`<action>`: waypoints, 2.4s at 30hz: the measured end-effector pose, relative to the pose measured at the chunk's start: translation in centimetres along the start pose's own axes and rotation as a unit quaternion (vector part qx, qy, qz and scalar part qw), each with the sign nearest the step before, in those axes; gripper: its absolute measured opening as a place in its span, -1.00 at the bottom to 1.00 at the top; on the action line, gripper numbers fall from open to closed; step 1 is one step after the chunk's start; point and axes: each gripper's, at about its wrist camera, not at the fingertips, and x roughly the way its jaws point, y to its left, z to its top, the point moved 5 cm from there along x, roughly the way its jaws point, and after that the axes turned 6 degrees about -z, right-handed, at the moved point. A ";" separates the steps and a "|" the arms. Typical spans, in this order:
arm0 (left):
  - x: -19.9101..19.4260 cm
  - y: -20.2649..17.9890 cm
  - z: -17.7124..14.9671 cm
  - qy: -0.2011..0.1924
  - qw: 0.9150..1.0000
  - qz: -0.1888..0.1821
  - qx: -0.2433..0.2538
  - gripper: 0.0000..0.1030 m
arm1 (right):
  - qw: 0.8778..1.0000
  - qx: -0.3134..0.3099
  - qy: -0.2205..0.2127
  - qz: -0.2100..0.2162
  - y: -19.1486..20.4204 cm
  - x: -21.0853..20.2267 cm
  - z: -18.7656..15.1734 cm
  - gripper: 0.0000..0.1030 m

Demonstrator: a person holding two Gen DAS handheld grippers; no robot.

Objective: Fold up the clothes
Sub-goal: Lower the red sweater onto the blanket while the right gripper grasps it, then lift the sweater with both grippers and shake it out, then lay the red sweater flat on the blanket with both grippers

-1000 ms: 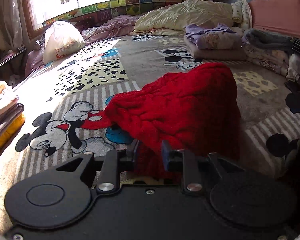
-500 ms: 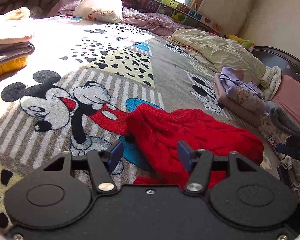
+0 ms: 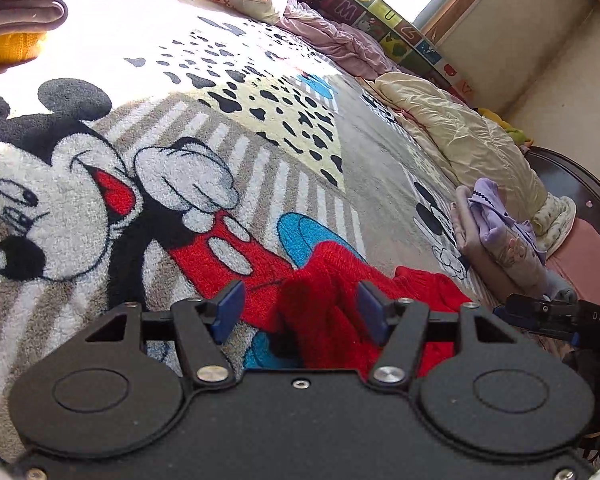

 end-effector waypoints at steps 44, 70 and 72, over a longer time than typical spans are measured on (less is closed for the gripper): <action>-15.2 -22.1 8.4 -0.214 0.935 -0.060 0.275 -0.68 | 0.963 -0.154 -0.221 0.011 11.0 -18.3 5.4 -0.63; -11.1 -9.8 -13.6 0.081 0.940 0.031 0.331 -0.63 | 0.990 -0.120 -0.046 -0.064 6.3 -8.5 -16.3 -0.62; -11.6 -9.4 -14.3 0.110 0.938 0.024 0.329 -0.61 | 0.990 -0.121 -0.026 -0.061 7.0 -8.9 -18.2 -0.57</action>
